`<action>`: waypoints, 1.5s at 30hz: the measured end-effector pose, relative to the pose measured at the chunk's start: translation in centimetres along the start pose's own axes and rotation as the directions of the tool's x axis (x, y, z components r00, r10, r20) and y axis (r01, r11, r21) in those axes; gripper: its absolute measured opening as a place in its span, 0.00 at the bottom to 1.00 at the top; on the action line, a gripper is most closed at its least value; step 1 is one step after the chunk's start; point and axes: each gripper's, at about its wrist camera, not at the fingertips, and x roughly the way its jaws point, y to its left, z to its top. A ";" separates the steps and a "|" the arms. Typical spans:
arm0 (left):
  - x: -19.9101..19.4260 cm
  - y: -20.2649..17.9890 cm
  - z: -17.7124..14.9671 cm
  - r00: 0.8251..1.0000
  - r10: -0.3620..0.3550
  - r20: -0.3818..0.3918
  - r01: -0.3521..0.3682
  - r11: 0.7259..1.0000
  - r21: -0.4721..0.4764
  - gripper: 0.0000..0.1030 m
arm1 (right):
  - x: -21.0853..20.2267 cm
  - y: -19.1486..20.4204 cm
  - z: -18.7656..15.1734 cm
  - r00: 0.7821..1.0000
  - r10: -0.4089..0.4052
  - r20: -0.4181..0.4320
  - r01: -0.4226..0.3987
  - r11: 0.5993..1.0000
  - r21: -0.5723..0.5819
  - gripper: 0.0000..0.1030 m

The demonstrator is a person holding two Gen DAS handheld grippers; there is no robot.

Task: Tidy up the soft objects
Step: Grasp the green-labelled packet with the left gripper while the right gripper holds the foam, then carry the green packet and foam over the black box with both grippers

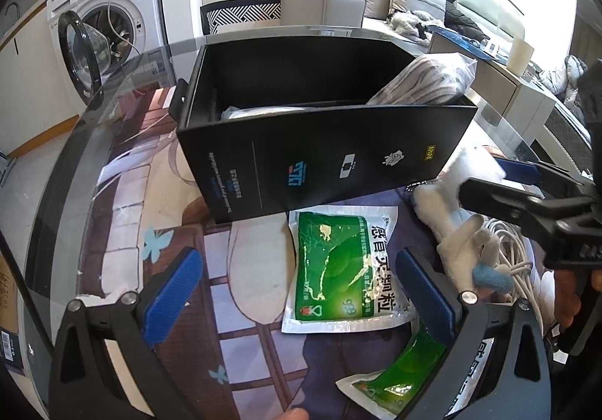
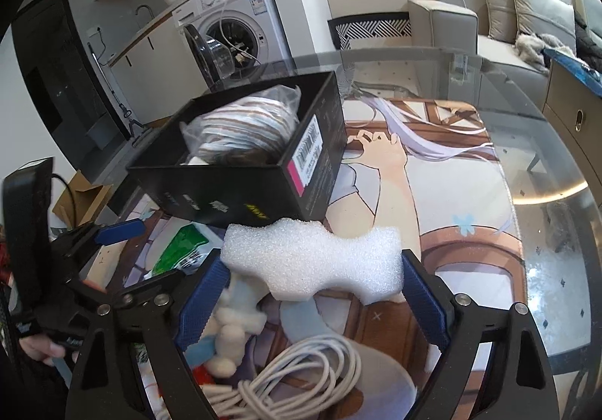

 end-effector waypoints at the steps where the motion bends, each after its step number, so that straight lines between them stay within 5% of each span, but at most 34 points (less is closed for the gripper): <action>1: 0.0 0.0 0.0 1.000 -0.001 -0.001 0.001 1.000 -0.003 1.00 | -0.3 0.1 -0.2 1.000 0.001 0.005 -0.001 1.000 -0.004 0.88; 7: 0.2 -0.2 -0.1 1.000 -0.024 -0.004 0.024 1.000 0.000 0.97 | -1.2 0.3 -0.5 1.000 0.012 0.028 -0.011 1.000 -0.015 0.88; 18: -0.5 -1.6 -0.4 0.996 -0.088 0.011 0.088 0.995 0.054 0.43 | -1.8 0.9 -0.5 0.999 0.026 0.046 -0.024 0.999 -0.037 0.88; 45: -3.2 -0.9 -0.2 0.992 -0.111 0.064 0.107 0.993 0.054 0.38 | -3.5 2.1 -0.1 0.994 0.051 0.099 -0.043 0.996 -0.080 0.88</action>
